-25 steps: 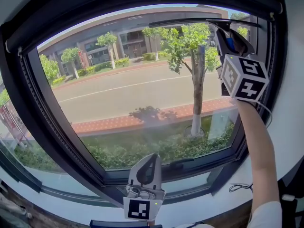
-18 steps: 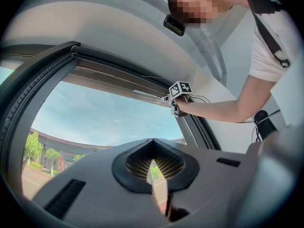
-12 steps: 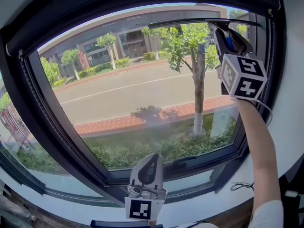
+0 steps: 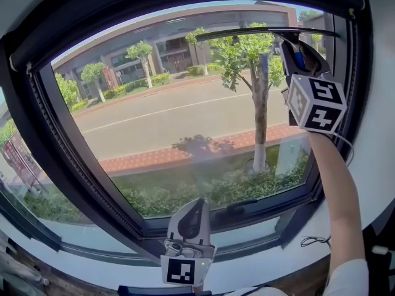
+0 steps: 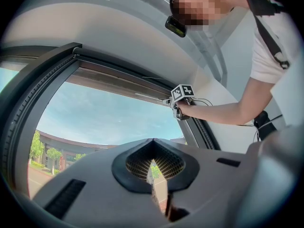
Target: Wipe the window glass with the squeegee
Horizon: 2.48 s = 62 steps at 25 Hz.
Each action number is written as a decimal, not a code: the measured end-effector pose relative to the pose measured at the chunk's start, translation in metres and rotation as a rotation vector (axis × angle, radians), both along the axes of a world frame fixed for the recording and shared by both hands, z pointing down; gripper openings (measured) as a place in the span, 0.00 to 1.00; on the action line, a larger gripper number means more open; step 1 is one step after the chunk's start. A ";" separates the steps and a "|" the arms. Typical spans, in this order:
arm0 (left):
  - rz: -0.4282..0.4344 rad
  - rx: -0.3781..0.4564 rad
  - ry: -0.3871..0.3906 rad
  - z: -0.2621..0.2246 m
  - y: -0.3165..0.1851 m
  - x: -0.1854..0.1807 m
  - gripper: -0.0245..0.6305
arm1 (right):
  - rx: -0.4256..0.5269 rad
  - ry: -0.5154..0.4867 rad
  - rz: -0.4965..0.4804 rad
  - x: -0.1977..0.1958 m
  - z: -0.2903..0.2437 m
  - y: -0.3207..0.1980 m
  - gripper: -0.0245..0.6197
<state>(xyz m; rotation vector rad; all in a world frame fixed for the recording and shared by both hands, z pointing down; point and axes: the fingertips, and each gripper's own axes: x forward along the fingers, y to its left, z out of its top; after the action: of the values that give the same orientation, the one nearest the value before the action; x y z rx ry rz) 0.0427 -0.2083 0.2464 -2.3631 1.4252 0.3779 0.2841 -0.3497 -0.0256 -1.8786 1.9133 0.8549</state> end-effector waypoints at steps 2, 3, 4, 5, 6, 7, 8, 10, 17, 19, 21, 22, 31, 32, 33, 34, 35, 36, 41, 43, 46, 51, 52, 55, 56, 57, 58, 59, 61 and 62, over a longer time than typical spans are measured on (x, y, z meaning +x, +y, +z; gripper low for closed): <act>-0.002 -0.001 -0.001 0.001 0.000 -0.002 0.04 | -0.005 -0.002 -0.001 -0.001 0.004 0.000 0.27; -0.001 -0.002 -0.002 0.001 0.000 -0.002 0.04 | -0.007 -0.003 -0.001 -0.001 0.005 0.000 0.27; 0.000 -0.004 -0.001 0.002 0.000 -0.002 0.04 | -0.009 -0.003 0.000 -0.001 0.007 0.000 0.27; 0.002 -0.005 0.000 0.002 0.000 -0.002 0.04 | -0.011 -0.003 0.001 -0.001 0.009 0.000 0.27; 0.003 -0.007 0.001 0.003 0.000 -0.002 0.04 | -0.013 -0.003 0.001 -0.001 0.010 0.000 0.27; 0.005 -0.008 0.003 0.003 0.000 -0.001 0.04 | -0.015 -0.003 0.002 -0.001 0.012 0.000 0.27; 0.007 -0.008 0.005 0.003 0.000 -0.001 0.04 | -0.017 -0.003 0.002 -0.001 0.014 0.000 0.27; 0.010 -0.007 0.009 0.003 0.001 -0.001 0.04 | -0.022 -0.003 0.001 -0.002 0.017 0.001 0.27; 0.012 -0.015 0.022 0.005 0.001 -0.004 0.04 | -0.037 -0.007 -0.001 -0.003 0.033 0.002 0.27; 0.021 -0.020 0.035 0.006 0.000 -0.004 0.04 | -0.040 -0.009 -0.002 -0.003 0.038 0.002 0.27; 0.023 -0.021 0.039 0.007 0.000 -0.003 0.04 | -0.042 -0.010 -0.002 -0.002 0.042 0.001 0.27; 0.019 -0.021 0.035 0.007 0.000 -0.003 0.04 | -0.043 -0.010 -0.001 -0.002 0.045 0.001 0.27; 0.012 -0.034 0.040 0.013 0.002 -0.004 0.04 | -0.052 -0.026 0.001 -0.001 0.063 0.001 0.27; 0.012 -0.034 0.039 0.013 0.002 -0.003 0.04 | -0.054 -0.026 0.001 0.000 0.065 0.001 0.27; 0.011 -0.035 0.038 0.013 0.003 -0.003 0.04 | -0.056 -0.026 0.001 0.000 0.066 0.002 0.27; 0.012 -0.036 0.037 0.013 0.003 -0.002 0.04 | -0.057 -0.025 0.002 0.001 0.068 0.002 0.27; 0.012 -0.037 0.037 0.014 0.003 -0.002 0.04 | -0.058 -0.024 0.003 0.001 0.069 0.002 0.27; 0.012 -0.038 0.037 0.014 0.004 -0.001 0.04 | -0.059 -0.023 0.004 0.001 0.070 0.002 0.27; 0.016 -0.045 0.032 0.016 0.004 0.000 0.04 | -0.067 -0.022 0.005 0.000 0.079 0.001 0.27; 0.016 -0.046 0.025 0.016 0.006 0.001 0.04 | -0.072 -0.020 0.006 0.001 0.083 0.002 0.27; 0.015 -0.045 0.020 0.015 0.007 0.001 0.04 | -0.081 -0.020 0.007 0.000 0.089 0.002 0.27; 0.013 -0.049 0.014 0.016 0.008 0.003 0.04 | -0.090 -0.020 0.011 0.001 0.098 0.002 0.27; 0.013 -0.049 0.013 0.016 0.009 0.003 0.04 | -0.092 -0.021 0.011 0.000 0.100 0.002 0.27; 0.012 -0.050 0.011 0.016 0.009 0.003 0.04 | -0.096 -0.024 0.010 0.000 0.105 0.002 0.27; 0.012 -0.052 0.011 0.017 0.009 0.003 0.04 | -0.098 -0.024 0.010 0.000 0.107 0.003 0.27; 0.012 -0.054 0.011 0.018 0.009 0.003 0.04 | -0.100 -0.023 0.011 0.000 0.109 0.003 0.27; 0.012 -0.055 0.011 0.018 0.009 0.003 0.04 | -0.102 -0.021 0.012 0.000 0.111 0.003 0.27; 0.013 -0.055 0.011 0.019 0.009 0.003 0.04 | -0.103 -0.019 0.014 0.000 0.113 0.003 0.27; 0.014 -0.055 0.012 0.019 0.009 0.004 0.04 | -0.106 -0.017 0.014 0.000 0.117 0.002 0.27; 0.014 -0.055 0.011 0.019 0.009 0.004 0.04 | -0.108 -0.017 0.014 0.000 0.118 0.002 0.27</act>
<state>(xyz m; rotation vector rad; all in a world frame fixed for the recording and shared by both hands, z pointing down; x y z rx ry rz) 0.0469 -0.1994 0.2659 -2.4195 1.4426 0.3608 0.2839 -0.3474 0.0921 -1.9561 1.9746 0.7515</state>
